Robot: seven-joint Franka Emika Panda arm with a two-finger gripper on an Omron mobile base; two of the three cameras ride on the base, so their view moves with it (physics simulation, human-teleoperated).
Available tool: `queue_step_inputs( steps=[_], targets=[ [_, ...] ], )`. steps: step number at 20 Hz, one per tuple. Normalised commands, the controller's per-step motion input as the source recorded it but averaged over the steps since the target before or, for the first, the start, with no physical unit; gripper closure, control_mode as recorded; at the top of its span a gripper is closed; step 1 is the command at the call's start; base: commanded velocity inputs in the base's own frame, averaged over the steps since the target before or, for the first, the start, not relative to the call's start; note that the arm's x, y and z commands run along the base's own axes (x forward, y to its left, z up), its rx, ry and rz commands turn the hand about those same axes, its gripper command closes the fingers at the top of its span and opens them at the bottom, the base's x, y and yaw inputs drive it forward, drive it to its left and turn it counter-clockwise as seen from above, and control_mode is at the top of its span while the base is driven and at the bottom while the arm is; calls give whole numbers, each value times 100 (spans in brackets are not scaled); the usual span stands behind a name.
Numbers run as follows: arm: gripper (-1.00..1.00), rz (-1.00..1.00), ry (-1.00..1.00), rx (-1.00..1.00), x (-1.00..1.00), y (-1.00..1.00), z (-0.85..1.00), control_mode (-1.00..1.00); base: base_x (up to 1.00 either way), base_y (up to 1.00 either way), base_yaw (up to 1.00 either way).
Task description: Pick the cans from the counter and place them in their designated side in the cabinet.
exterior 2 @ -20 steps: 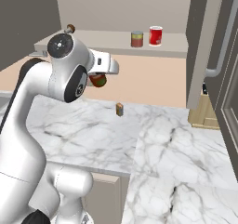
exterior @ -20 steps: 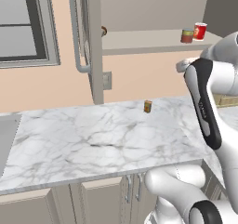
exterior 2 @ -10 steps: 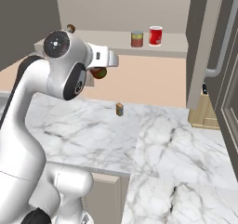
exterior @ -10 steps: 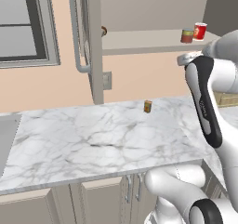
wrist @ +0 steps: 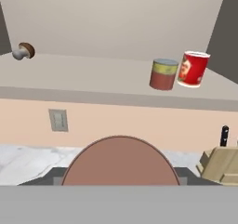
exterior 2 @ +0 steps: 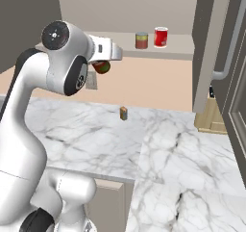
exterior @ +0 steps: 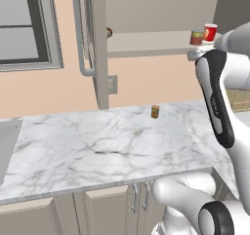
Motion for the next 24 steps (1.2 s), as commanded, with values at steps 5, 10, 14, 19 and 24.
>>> queue_step_inputs(
  steps=[5,10,14,19,24],
  targets=[
    [100,0,0,-1,3,0,21,-100,0,0,0],
    [100,0,0,0,13,0,13,-100,0,0,0],
    [100,0,0,0,17,0,10,-100,0,0,0],
    [100,0,-1,0,14,0,3,-100,0,0,0],
    [100,0,-1,0,19,0,0,-100,0,0,0]
  ],
)
